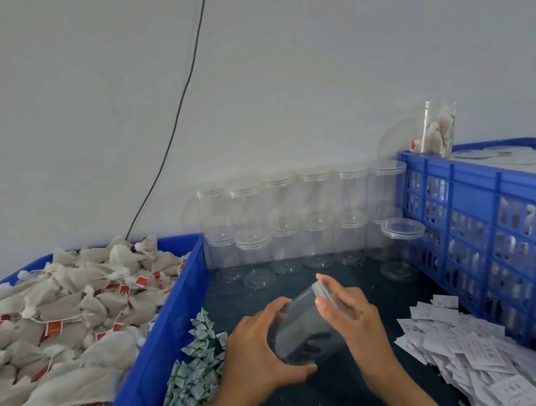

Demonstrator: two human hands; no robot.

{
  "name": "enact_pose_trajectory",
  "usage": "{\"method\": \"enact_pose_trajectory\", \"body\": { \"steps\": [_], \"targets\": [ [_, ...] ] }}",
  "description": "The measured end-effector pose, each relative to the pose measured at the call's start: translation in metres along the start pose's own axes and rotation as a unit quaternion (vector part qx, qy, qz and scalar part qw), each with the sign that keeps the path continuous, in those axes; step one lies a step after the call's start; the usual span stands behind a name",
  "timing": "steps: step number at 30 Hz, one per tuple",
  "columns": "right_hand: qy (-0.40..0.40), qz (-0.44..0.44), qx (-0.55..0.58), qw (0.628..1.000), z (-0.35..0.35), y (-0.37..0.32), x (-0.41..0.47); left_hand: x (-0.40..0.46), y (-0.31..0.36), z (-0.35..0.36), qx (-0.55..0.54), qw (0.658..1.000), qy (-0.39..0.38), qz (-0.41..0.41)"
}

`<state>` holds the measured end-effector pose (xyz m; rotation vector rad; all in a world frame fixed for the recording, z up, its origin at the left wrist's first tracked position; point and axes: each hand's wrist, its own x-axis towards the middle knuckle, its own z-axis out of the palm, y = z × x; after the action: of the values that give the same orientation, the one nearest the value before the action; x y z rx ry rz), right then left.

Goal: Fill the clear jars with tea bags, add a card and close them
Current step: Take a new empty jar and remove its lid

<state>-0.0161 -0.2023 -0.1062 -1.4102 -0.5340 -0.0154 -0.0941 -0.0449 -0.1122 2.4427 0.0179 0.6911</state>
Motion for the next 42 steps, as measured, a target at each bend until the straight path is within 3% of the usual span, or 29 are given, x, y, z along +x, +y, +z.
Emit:
{"method": "enact_pose_trajectory", "body": {
  "steps": [7,12,15,17,19,21,24,29,33,36,39,42],
  "targets": [
    [-0.029,-0.039,-0.028,0.998,0.001,-0.014,-0.006,-0.002,-0.003,-0.005,-0.085,0.994,-0.052,-0.054],
    [-0.098,-0.086,-0.054,0.99,-0.006,-0.025,-0.008,-0.003,-0.012,-0.003,-0.294,0.94,-0.158,-0.068],
    [-0.114,-0.094,-0.083,0.986,-0.014,-0.026,-0.005,-0.004,-0.011,0.0,-0.336,0.924,-0.167,-0.074],
    [-0.117,-0.071,-0.087,0.987,-0.019,-0.022,-0.002,-0.005,-0.009,0.007,-0.265,0.956,-0.105,-0.07],
    [-0.095,-0.038,-0.06,0.993,-0.019,-0.017,-0.002,-0.006,-0.002,0.012,-0.107,0.994,0.0,-0.037],
    [-0.063,0.001,-0.036,0.997,-0.013,-0.012,-0.002,-0.006,0.003,0.015,0.023,0.996,0.084,0.037],
    [-0.04,0.055,-0.03,0.997,-0.006,-0.006,-0.002,-0.005,0.003,0.019,0.124,0.977,0.138,0.103],
    [-0.025,0.094,-0.059,0.994,-0.007,-0.004,-0.001,-0.007,-0.004,0.018,0.117,0.987,0.085,0.07],
    [-0.074,0.069,-0.04,0.994,-0.015,-0.007,0.001,-0.009,-0.005,0.014,-0.028,0.998,-0.016,-0.051],
    [-0.138,0.057,-0.019,0.989,-0.027,-0.008,0.003,-0.012,-0.009,0.012,-0.101,0.991,-0.05,-0.077],
    [-0.175,0.074,0.016,0.982,-0.037,-0.005,0.004,-0.012,-0.009,0.012,-0.027,0.998,-0.026,-0.058],
    [-0.148,0.081,0.005,0.986,-0.033,-0.005,0.005,-0.011,-0.011,0.015,0.077,0.997,0.019,-0.02]
  ]
}}
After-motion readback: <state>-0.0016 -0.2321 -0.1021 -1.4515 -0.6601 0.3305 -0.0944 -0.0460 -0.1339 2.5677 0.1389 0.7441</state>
